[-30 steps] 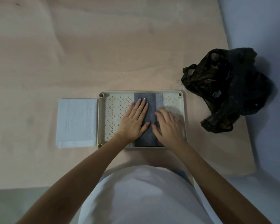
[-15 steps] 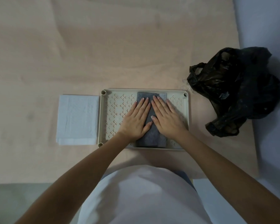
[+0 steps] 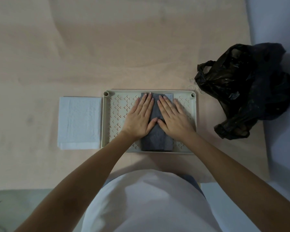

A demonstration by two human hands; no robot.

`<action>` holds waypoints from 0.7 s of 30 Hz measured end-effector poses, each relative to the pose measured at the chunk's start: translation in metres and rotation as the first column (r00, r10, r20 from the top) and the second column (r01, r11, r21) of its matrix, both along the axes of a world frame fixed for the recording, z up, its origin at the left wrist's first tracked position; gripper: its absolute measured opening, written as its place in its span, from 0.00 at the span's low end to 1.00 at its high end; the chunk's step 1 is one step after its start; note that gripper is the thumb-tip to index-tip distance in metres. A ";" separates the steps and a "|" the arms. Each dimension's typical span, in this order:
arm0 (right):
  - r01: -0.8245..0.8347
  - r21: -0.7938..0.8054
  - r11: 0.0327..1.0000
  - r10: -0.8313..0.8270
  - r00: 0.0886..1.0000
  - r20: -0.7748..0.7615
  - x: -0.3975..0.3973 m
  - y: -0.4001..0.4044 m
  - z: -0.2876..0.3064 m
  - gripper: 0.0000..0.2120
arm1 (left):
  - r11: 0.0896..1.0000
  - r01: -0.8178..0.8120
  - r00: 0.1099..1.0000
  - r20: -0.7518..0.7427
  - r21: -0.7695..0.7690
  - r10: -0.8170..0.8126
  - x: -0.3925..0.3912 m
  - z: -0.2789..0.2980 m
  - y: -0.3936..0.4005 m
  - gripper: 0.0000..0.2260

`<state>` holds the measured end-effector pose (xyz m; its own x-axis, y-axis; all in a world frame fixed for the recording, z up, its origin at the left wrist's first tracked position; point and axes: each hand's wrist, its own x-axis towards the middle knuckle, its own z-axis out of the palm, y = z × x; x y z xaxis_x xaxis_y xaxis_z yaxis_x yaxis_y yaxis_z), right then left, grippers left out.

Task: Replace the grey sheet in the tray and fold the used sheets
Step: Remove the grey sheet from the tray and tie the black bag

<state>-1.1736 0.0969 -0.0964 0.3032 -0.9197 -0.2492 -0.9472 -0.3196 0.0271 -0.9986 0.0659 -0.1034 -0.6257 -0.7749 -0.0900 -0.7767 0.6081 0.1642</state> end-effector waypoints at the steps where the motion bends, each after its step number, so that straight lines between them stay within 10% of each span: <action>1: 0.016 -0.003 1.000 -0.016 1.000 0.005 0.001 0.001 0.000 0.31 | 1.000 -0.010 1.000 0.018 0.002 0.010 -0.001 0.000 0.000 0.32; 13: 0.191 0.036 0.981 -0.194 0.975 0.113 0.024 0.001 -0.003 0.29 | 0.999 -0.026 0.995 0.093 -0.024 0.028 0.009 0.003 -0.002 0.32; 21: -0.043 0.050 0.998 0.037 0.992 0.123 0.037 0.024 -0.002 0.36 | 0.998 -0.044 0.997 0.062 -0.037 0.046 0.038 0.013 0.003 0.30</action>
<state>-1.1365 0.1208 -0.0981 0.3704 -0.8929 -0.2560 -0.9289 -0.3551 -0.1055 -0.9601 0.0688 -0.0901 -0.5844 -0.8053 -0.0995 -0.8113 0.5772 0.0930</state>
